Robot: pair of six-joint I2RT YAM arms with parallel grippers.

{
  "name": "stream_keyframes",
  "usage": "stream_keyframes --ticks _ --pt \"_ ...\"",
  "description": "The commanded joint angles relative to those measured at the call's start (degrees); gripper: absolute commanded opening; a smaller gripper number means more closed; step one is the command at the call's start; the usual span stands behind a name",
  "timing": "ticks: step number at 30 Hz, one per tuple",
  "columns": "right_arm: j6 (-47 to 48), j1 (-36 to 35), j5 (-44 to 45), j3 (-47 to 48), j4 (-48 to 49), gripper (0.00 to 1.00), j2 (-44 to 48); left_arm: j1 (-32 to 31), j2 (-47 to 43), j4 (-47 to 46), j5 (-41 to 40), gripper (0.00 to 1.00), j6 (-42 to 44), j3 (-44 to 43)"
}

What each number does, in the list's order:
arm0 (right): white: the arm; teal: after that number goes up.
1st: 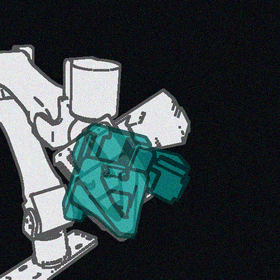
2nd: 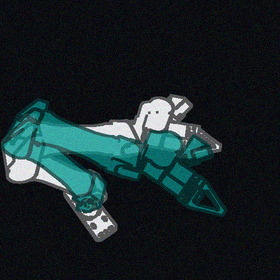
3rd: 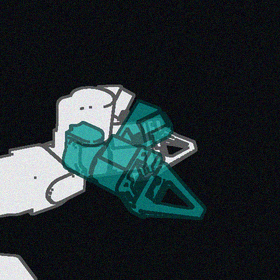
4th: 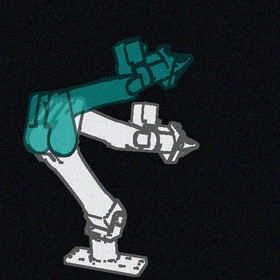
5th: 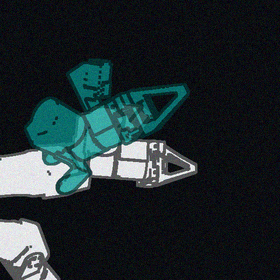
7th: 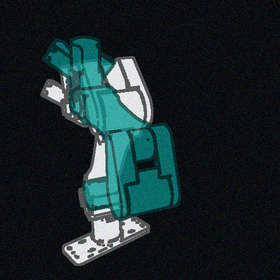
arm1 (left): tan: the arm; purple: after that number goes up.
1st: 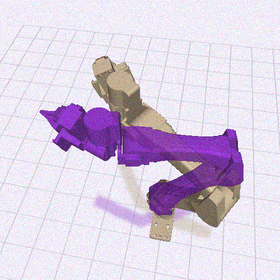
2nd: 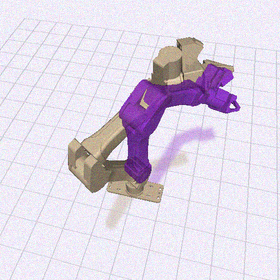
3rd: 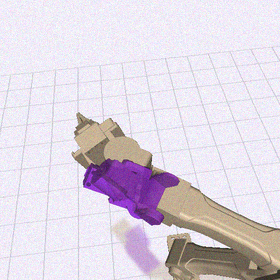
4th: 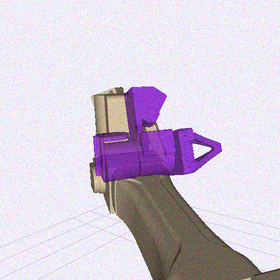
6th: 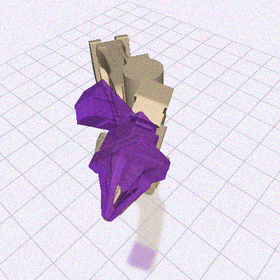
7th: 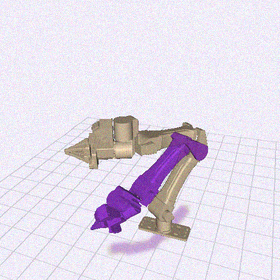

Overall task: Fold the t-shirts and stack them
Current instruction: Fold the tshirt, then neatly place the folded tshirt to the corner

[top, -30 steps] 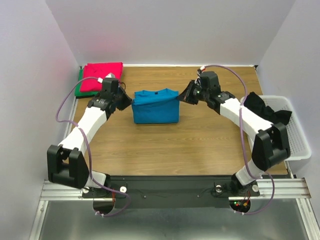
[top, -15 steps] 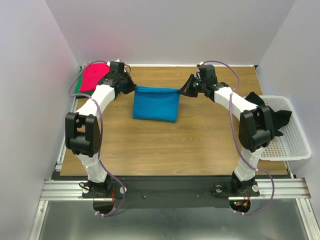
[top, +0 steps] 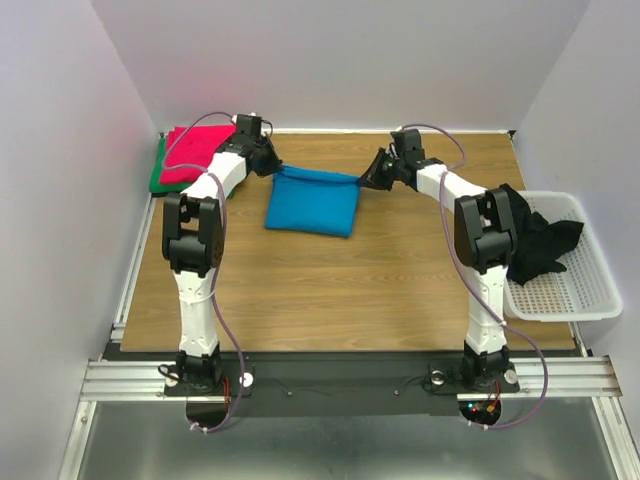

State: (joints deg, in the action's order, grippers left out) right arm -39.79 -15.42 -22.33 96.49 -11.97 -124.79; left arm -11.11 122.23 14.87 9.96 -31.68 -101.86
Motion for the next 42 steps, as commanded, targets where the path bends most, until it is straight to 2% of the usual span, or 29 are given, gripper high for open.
stream_keyframes --ticks 1,3,4,5,6,7,8,9,10,11,16,19,23,25,30,35,36,39,42 --pt "1.56 1.27 0.17 5.02 1.16 0.01 -2.29 1.53 2.64 -0.55 -0.9 0.0 2.24 -6.49" --pt "1.56 1.44 0.44 6.08 1.24 0.08 -3.26 1.62 4.14 -0.37 -0.29 0.0 2.5 -8.34" --pt "1.65 1.53 1.05 6.86 1.16 0.1 -3.79 1.62 5.46 -0.28 -0.11 0.06 3.02 -10.35" --pt "1.56 1.53 1.32 7.22 1.16 0.28 -3.97 1.71 5.91 0.06 0.24 0.17 3.55 -11.5" --pt "1.65 1.71 1.23 7.48 1.16 0.4 -3.97 1.62 6.34 0.85 1.72 0.55 4.25 -13.34" --pt "1.82 1.8 0.36 7.66 1.07 0.51 -3.88 1.62 6.35 1.29 2.17 0.69 4.96 -13.8" --pt "2.0 1.8 -0.17 7.58 1.07 0.69 -3.18 1.62 6.0 1.65 2.26 0.97 5.31 -13.8" --pt "2.17 1.8 -0.61 7.4 1.07 0.73 -2.65 1.62 5.3 1.74 2.09 0.99 5.4 -13.28" --pt "2.52 1.8 -1.57 6.36 1.07 0.8 -2.04 1.62 3.21 0.95 1.74 0.99 5.4 -10.92" --pt "2.7 1.88 -2.1 5.65 1.07 1.0 -1.16 1.62 1.97 0.34 1.47 0.99 5.66 -9.25" --pt "4.19 1.71 -5.44 -2.43 1.16 1.0 6.92 1.62 -4.88 -3.35 3.13 0.99 9.43 3.91" --pt "5.51 1.62 -6.58 -9.37 1.24 1.0 12.7 1.53 -5.78 -3.89 4.55 0.99 12.52 9.21" --pt "7.18 1.1 -7.2 -16.85 1.24 1.0 19.4 1.27 -3.77 -3.54 3.14 0.96 15.15 10.2" --pt "8.06 0.74 -8.16 -20.79 1.24 1.0 23.08 0.92 -0.97 -2.05 2.09 0.9 16.73 7.66" --pt "8.59 0.74 -8.35 -27.22 1.24 1.0 30.39 0.48 4.67 3.05 1.12 0.68 19.11 2.03" --pt "9.03 0.74 -6.68 -32.32 1.16 1.0 37.94 -2.06 5.47 3.32 0.5 0.66 20.52 4.13" --pt "9.12 0.74 -6.59 -32.68 1.16 1.0 38.83 -2.33 5.73 3.49 0.33 0.64 20.52 4.22" --pt "9.29 0.74 -6.5 -34.17 1.07 1.0 41.2 -3.12 7.4 5.16 -2.9 0.49 20.08 3.43" --pt "9.73 0.74 -6.15 -37.24 1.07 1.0 44.71 -4.18 7.58 7.36 -7.65 0.27 19.55 2.02"
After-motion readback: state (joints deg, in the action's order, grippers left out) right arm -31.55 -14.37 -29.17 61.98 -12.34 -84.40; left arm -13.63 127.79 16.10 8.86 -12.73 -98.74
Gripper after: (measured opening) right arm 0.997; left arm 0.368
